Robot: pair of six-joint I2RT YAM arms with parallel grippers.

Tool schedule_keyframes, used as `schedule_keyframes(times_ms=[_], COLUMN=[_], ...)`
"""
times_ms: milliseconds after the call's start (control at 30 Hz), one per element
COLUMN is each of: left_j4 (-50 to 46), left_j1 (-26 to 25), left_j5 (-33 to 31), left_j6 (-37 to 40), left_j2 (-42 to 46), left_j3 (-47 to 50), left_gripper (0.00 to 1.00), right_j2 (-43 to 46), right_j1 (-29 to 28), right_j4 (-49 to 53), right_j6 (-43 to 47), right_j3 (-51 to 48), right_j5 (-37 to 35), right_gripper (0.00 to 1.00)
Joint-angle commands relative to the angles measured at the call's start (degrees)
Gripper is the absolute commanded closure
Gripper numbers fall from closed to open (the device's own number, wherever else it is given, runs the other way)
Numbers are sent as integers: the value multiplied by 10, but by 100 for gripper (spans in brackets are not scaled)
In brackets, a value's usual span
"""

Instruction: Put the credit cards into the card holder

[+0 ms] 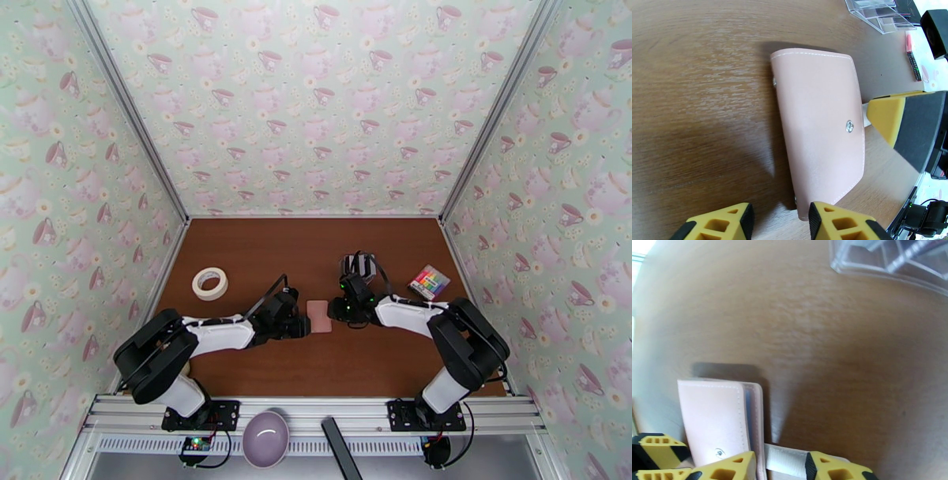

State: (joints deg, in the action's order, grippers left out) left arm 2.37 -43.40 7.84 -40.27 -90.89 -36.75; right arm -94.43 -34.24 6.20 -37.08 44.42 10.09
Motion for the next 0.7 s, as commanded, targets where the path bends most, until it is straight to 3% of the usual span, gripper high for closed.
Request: schedule_keyframes(times_ms=[0,167,367,500,667], left_j4=[-42,-43,-54,-54,-52], left_j1=[18,30,42,47,49], left_j5=[-29,-26,-25,-18,-12], left_j6=[16,23,36,45,48], left_j2=[-36,-42,-53,-64,-69], left_j3=[15,15,6,-5,-16], left_gripper=[56,56,56,63,65], right_j2=[-22,-25,43,63,47], right_j1=[19,26,25,25,25], right_j4=[-63,-72,-63,-48,-49], right_j6=[-12,-4,-1,-1,-1], right_j3=[-29,-42,-52,-42,-35], right_j5=[70,86,107,118,128], right_gripper=[61,62,61,60,61])
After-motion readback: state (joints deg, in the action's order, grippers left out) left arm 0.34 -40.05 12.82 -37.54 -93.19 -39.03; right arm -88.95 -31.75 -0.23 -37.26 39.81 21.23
